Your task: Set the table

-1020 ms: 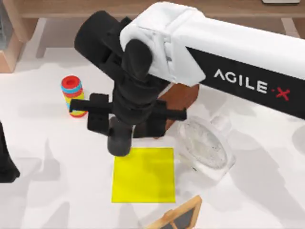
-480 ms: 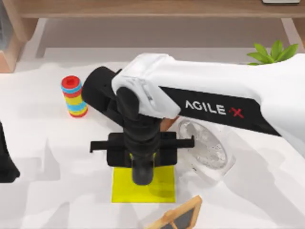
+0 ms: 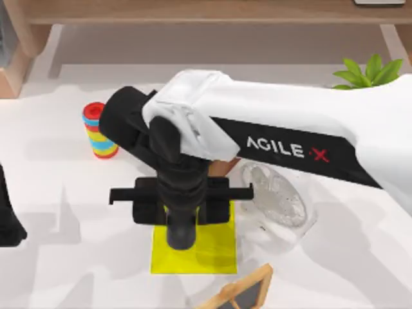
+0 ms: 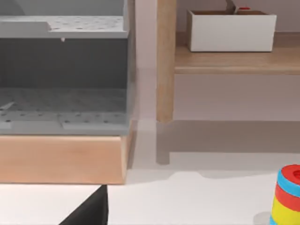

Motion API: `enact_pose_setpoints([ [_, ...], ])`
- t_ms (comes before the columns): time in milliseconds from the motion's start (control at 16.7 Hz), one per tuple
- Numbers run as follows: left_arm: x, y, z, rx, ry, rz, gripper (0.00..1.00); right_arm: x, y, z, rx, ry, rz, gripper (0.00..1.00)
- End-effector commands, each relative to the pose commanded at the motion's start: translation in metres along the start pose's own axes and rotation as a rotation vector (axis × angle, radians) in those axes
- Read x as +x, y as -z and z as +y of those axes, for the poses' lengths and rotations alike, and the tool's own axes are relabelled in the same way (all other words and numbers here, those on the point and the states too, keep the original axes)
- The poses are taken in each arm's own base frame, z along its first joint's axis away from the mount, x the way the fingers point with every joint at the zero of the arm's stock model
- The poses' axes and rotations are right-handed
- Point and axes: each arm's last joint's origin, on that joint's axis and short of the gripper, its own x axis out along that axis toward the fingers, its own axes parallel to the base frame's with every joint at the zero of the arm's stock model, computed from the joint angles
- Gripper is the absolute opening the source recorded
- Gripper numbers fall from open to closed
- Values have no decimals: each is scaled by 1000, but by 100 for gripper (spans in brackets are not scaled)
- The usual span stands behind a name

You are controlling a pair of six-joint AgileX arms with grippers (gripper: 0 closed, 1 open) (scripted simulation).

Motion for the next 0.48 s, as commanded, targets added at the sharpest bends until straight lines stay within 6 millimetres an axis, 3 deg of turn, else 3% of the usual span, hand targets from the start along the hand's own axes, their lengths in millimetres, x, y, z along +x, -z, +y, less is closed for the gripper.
enact_pose_setpoints([
  [240,0,0,0,0,0,0,100,-42,8,20,23,-125,-31,0],
  [480,0,0,0,0,0,0,100,-78,10,27,85,-220,-35,0],
])
